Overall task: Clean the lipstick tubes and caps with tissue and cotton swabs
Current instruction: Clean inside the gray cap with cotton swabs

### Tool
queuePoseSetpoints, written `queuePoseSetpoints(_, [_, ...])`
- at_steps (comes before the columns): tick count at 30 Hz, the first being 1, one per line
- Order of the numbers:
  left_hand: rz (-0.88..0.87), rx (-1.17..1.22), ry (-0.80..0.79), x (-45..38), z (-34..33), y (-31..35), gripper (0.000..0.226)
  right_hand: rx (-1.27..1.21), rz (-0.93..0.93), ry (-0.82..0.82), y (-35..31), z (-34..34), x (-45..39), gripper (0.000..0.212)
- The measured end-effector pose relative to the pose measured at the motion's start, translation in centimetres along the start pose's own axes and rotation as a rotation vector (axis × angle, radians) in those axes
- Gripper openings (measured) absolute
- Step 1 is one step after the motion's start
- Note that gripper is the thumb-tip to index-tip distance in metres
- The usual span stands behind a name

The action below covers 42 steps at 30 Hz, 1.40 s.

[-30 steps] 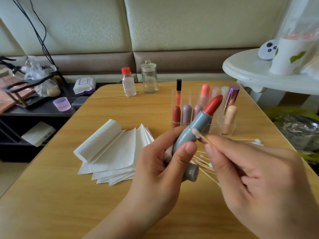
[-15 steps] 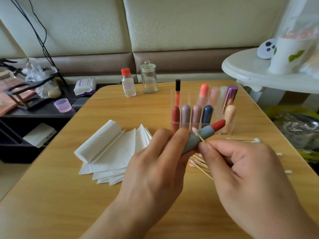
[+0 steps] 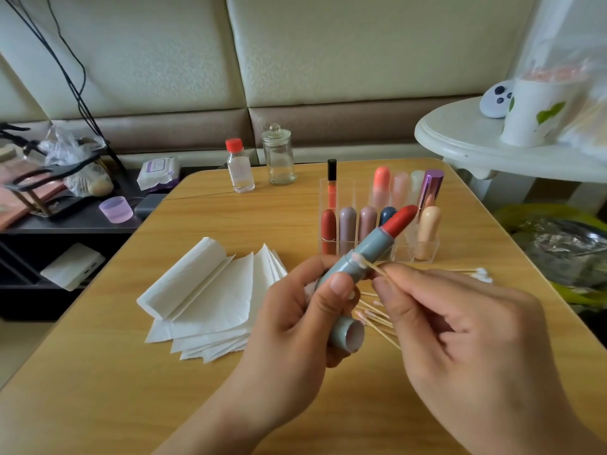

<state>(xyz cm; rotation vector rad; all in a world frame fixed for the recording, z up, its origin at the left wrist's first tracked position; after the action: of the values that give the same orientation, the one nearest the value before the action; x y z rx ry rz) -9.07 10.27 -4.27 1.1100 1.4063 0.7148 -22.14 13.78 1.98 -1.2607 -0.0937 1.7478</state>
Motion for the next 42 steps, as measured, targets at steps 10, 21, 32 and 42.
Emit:
queuePoseSetpoints(10, [0.092,0.299,-0.012,-0.2,-0.4,-0.2,0.035,-0.024,0.027,0.024,0.0,0.5,0.2,0.022])
queuePoseSetpoints(21, [0.238,0.51,-0.175,0.6,-2.5,-1.4,0.039,-0.067,-0.034,0.025,0.1,0.7,0.0,0.02])
queuePoseSetpoints(32, [0.184,0.454,-0.178,0.4,-2.5,-0.9,0.026,-0.071,-0.016,0.056,-0.3,0.9,0.2,0.015])
queuePoseSetpoints(42, [-0.13,-0.042,0.019,0.3,-0.8,1.6,0.015,-0.084,-0.002,0.085,-0.9,0.9,0.7,0.016])
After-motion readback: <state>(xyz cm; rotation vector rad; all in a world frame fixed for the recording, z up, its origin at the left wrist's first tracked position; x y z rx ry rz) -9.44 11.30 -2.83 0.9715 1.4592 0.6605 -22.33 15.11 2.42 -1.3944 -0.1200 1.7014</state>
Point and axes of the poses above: each hand's wrist, its own x-axis away from the middle knuckle, its own z-axis out of the back of the hand, y = z × x, the point moved 10 cm from there along -x, towards the middle knuckle, and after that the axes turned 11 degrees about -z, right-handed, at the moved point
